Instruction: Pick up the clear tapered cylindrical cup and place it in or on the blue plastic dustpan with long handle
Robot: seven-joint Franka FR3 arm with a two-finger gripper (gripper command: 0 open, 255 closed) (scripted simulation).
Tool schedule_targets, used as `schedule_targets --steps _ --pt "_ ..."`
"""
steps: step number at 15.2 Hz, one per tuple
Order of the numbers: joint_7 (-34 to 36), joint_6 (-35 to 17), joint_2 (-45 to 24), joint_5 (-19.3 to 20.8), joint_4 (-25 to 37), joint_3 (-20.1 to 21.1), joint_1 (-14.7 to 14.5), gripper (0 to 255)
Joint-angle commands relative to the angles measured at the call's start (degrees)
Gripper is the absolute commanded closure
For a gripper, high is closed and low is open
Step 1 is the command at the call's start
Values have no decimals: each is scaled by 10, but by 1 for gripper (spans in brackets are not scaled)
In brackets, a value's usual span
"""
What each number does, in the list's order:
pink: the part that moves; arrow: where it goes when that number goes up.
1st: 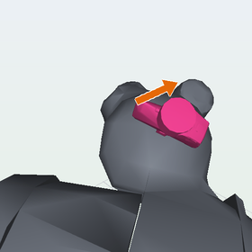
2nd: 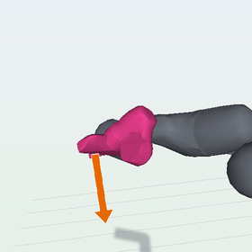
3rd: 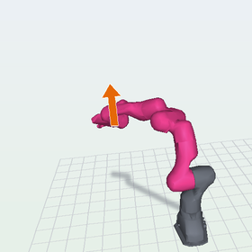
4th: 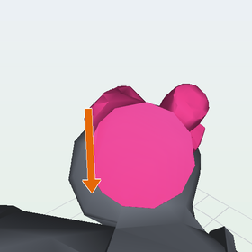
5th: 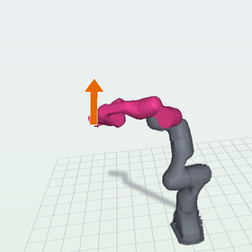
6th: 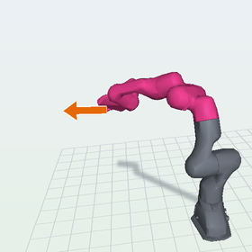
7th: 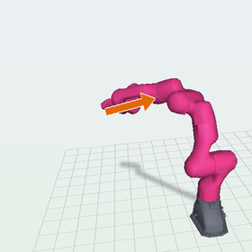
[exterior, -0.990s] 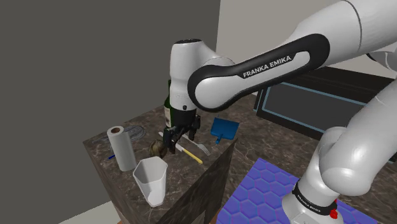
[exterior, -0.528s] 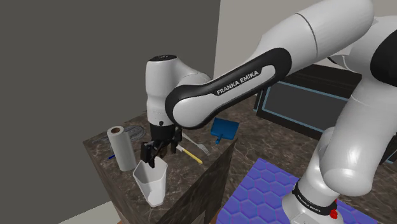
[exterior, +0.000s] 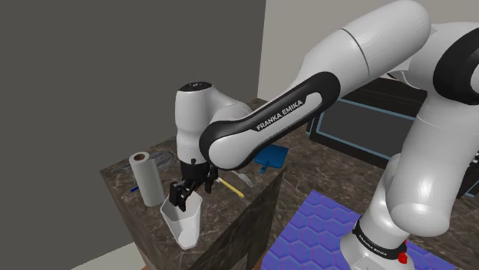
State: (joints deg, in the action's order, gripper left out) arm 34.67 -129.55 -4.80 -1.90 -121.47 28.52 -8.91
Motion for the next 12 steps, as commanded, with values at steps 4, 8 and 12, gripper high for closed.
schedule_targets --steps 4,8,12 --pt "1 -2 -1 1 -1 0 0 0" --pt "0 -2 -1 1 -1 0 0 255" --pt "0 -2 -1 1 -1 0 0 255"
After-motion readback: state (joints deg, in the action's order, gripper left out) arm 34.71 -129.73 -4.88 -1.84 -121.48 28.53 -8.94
